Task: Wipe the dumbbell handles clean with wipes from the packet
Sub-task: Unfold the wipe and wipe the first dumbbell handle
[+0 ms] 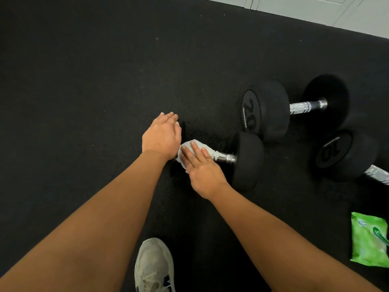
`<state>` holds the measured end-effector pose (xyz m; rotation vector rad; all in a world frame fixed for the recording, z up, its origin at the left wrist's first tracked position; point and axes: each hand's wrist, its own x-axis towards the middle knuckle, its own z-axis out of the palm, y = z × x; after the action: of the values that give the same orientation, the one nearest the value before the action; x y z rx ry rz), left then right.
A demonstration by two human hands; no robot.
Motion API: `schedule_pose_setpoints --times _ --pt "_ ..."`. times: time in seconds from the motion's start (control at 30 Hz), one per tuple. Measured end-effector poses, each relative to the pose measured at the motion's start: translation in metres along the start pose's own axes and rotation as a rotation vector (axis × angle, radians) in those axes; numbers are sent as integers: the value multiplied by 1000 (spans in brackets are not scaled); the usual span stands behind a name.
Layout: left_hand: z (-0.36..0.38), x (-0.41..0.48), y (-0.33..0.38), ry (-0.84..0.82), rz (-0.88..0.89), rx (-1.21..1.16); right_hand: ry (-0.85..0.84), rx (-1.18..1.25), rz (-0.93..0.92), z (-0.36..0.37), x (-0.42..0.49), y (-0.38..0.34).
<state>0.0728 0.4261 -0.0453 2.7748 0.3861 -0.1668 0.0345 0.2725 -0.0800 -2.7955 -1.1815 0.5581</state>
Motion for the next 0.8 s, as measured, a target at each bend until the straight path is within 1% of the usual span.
schedule_pose_setpoints --times 0.13,0.27,0.33,0.43,0.5,0.63,0.7,0.8 --pt "0 0 -1 3 -1 -6 3 52 89 2 -13 2" --pt "2 0 -1 12 -6 -13 80 35 149 18 -23 -5" --pt "2 1 -1 16 -4 -22 83 43 126 17 -18 -6" --pt "2 1 -1 15 -1 -19 42 73 45 10 -6 -3" --pt "2 1 -2 9 -4 -11 64 104 67 9 -3 -1" --pt "2 1 -2 15 -8 -14 131 156 175 21 -12 -11" --pt "3 0 -1 15 -10 -13 134 133 178 27 -14 -16" --pt "3 1 -1 13 -6 -11 106 129 119 23 -6 -16"
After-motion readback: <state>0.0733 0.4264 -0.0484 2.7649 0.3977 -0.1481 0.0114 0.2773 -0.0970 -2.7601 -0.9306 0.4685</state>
